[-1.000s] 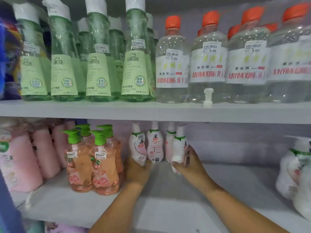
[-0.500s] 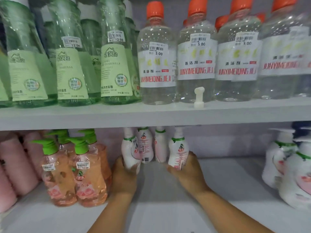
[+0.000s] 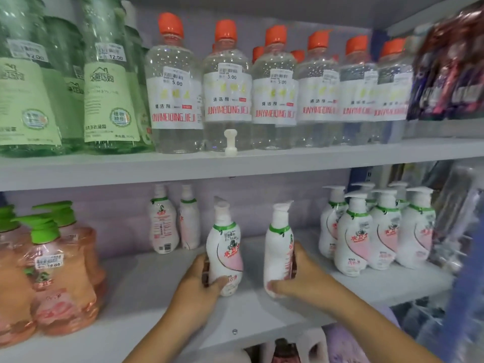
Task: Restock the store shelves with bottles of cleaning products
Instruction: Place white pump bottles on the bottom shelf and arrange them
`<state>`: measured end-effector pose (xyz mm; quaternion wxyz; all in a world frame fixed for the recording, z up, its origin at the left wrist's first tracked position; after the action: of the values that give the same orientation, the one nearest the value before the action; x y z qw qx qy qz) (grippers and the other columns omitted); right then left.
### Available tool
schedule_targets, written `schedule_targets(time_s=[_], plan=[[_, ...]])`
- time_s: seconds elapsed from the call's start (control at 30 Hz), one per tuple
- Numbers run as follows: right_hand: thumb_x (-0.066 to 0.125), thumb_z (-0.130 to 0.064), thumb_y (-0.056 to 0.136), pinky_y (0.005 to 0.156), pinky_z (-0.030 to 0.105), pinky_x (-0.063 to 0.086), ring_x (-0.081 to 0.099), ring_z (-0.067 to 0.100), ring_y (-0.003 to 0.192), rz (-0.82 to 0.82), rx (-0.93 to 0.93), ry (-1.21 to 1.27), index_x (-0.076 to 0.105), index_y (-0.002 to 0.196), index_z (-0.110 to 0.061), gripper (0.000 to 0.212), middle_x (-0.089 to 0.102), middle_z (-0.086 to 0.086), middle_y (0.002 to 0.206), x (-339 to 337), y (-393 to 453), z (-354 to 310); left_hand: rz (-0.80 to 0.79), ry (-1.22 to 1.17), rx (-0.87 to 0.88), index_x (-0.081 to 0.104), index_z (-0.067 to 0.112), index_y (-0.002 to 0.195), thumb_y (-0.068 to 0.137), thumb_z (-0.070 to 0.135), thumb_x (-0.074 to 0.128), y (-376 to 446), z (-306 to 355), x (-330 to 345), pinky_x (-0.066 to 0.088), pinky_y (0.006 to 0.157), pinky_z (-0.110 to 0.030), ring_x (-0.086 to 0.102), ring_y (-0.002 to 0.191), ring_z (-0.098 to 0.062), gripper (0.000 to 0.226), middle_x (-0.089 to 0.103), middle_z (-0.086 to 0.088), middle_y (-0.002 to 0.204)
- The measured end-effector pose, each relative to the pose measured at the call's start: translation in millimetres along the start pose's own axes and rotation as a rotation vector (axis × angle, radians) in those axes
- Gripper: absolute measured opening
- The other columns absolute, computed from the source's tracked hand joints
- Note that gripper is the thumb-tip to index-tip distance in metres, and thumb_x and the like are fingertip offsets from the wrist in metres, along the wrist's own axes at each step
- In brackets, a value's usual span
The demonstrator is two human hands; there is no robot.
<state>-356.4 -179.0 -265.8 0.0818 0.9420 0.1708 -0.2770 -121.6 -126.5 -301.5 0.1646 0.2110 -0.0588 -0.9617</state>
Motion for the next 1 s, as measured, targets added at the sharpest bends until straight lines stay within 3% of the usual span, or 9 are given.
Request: schedule_targets(time_s=[0.13,0.23,0.33,0.4,0.5,0.6,0.67,0.8,1.0], plan=[[0.081,-0.035,0.071,0.096,0.026,0.052,0.062,-0.001,0.106,-0.125,-0.015,-0.046,0.030,0.140,-0.041,0.086,0.061,-0.018,0.118,-26,-9,8,-0.065,-0.003,-0.012,0.050,0.036,0.117,0.092,0.013,0.070,-5,15,21,0.052,0.087,-0.014,0.063,0.099,0.006,0.040,0.068,0.015,0.112],[0.086,-0.049,0.064,0.092,0.023,0.053,0.061,-0.002,0.107,-0.019,-0.083,0.059,0.040,0.135,-0.038,0.085,0.058,-0.016,0.124,-34,-6,7,-0.023,-0.069,-0.025,0.056,0.041,0.115,0.085,0.027,0.079,-7,28,33,0.056,0.094,-0.032,0.069,0.102,-0.004,0.041,0.073,0.014,0.111],[0.087,-0.049,0.064,0.078,0.019,0.053,0.063,-0.001,0.096,0.107,-0.151,0.047,0.053,0.119,-0.035,0.066,0.061,-0.011,0.115,-40,4,0,0.067,-0.137,-0.046,0.061,0.051,0.112,0.075,0.039,0.085,-14,43,45,0.059,0.091,-0.045,0.071,0.103,-0.015,0.045,0.075,0.015,0.107],[0.086,-0.042,0.067,0.075,0.022,0.055,0.065,0.001,0.090,0.080,-0.199,-0.032,0.055,0.111,-0.034,0.055,0.064,-0.011,0.108,-49,9,-6,0.084,-0.144,-0.060,0.060,0.059,0.109,0.072,0.042,0.086,-19,51,50,0.059,0.090,-0.047,0.071,0.105,-0.017,0.049,0.074,0.016,0.109],[0.078,-0.033,0.071,0.083,0.034,0.058,0.067,0.009,0.093,-0.039,-0.241,-0.157,0.051,0.119,-0.031,0.056,0.067,-0.010,0.107,-72,13,-15,0.067,-0.102,-0.088,0.058,0.060,0.112,0.074,0.039,0.087,-23,61,55,0.057,0.094,-0.045,0.068,0.112,-0.016,0.052,0.074,0.015,0.112],[0.078,-0.035,0.076,0.082,0.031,0.056,0.065,0.012,0.097,-0.141,-0.280,-0.210,0.048,0.127,-0.029,0.060,0.067,-0.008,0.110,-98,17,-28,0.081,-0.078,-0.079,0.055,0.045,0.116,0.086,0.029,0.077,-26,76,58,0.055,0.087,-0.024,0.066,0.112,-0.007,0.041,0.072,0.013,0.112],[0.082,-0.040,0.074,0.084,0.035,0.057,0.065,0.012,0.094,-0.138,-0.326,-0.197,0.055,0.117,-0.025,0.053,0.067,-0.008,0.105,-108,20,-41,0.174,-0.088,-0.043,0.055,0.039,0.121,0.088,0.027,0.076,-27,87,58,0.053,0.078,-0.016,0.069,0.103,0.000,0.041,0.071,0.012,0.113],[0.079,-0.039,0.077,0.081,0.037,0.058,0.066,0.020,0.092,-0.125,-0.357,-0.396,0.062,0.102,-0.020,0.036,0.067,0.000,0.100,-120,32,-63,0.241,-0.056,0.008,0.057,0.046,0.115,0.086,0.023,0.078,-25,97,59,0.055,0.079,-0.022,0.071,0.096,-0.008,0.043,0.069,0.012,0.113],[0.074,-0.047,0.082,0.090,0.032,0.053,0.062,0.015,0.101,-0.212,-0.393,-0.576,0.063,0.117,-0.027,0.041,0.065,-0.008,0.111,-137,46,-82,0.157,-0.053,-0.015,0.059,0.055,0.111,0.084,0.024,0.080,-16,87,49,0.057,0.094,-0.044,0.072,0.103,-0.014,0.046,0.070,0.008,0.119]])
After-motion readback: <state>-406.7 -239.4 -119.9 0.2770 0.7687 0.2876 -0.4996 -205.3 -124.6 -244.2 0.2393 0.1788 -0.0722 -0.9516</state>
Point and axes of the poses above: each hand's wrist, its own y-axis towards the middle knuckle, its own x-axis out of the palm, z = x × y, the point moved 1 cm from there along y, towards the middle knuckle
